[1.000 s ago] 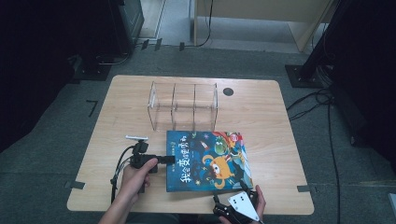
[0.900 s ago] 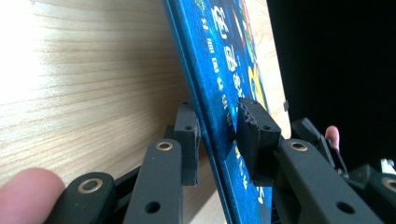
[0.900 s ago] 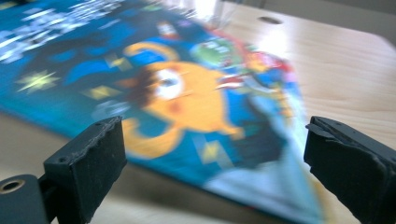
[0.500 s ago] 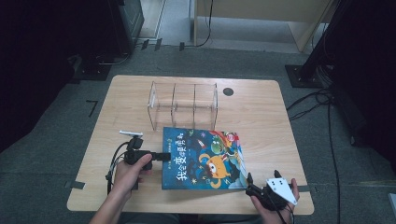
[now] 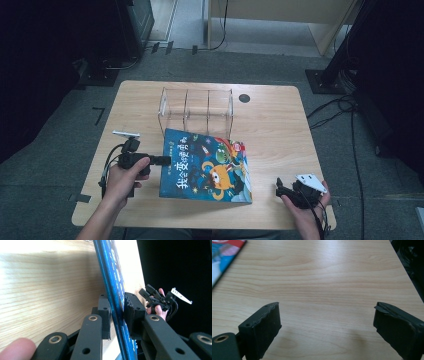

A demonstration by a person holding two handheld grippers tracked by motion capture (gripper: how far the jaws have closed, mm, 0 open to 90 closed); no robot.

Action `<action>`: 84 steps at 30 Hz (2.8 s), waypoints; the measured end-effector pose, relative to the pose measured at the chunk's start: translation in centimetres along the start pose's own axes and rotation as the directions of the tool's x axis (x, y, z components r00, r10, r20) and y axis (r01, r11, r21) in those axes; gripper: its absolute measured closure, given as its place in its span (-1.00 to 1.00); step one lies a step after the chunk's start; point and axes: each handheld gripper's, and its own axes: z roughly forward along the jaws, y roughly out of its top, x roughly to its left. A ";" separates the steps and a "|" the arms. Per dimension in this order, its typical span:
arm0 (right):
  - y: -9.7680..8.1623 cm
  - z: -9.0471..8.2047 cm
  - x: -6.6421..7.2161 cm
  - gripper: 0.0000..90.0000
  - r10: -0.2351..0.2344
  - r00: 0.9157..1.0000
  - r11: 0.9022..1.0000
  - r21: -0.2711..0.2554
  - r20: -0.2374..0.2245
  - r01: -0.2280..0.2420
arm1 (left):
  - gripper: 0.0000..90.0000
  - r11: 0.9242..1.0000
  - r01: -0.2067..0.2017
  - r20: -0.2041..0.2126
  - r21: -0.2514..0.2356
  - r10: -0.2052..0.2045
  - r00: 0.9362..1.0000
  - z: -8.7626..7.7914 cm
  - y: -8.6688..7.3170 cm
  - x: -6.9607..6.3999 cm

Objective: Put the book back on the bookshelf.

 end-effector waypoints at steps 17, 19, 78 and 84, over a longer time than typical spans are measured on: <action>0.1 1.2 -1.4 -0.85 0.015 0.999 0.996 0.089 -0.043 -0.011 | 0.81 1.000 0.012 -0.053 0.018 -0.011 0.999 -5.0 2.7 -1.6; 0.1 1.2 -1.4 -0.85 0.014 0.999 0.996 0.089 -0.043 -0.011 | 0.81 1.000 0.007 -0.064 0.028 -0.006 0.998 -5.3 3.0 -1.9; 0.2 1.3 -1.5 -0.85 0.013 0.999 0.996 0.089 -0.049 -0.008 | 0.90 0.989 -0.138 -0.426 0.058 0.150 0.892 -14.8 7.5 -11.6; 0.2 1.3 -1.5 -0.85 0.013 0.999 0.996 0.089 -0.049 -0.008 | 0.90 0.989 -0.143 -0.440 0.034 0.143 0.886 -15.3 8.3 -12.1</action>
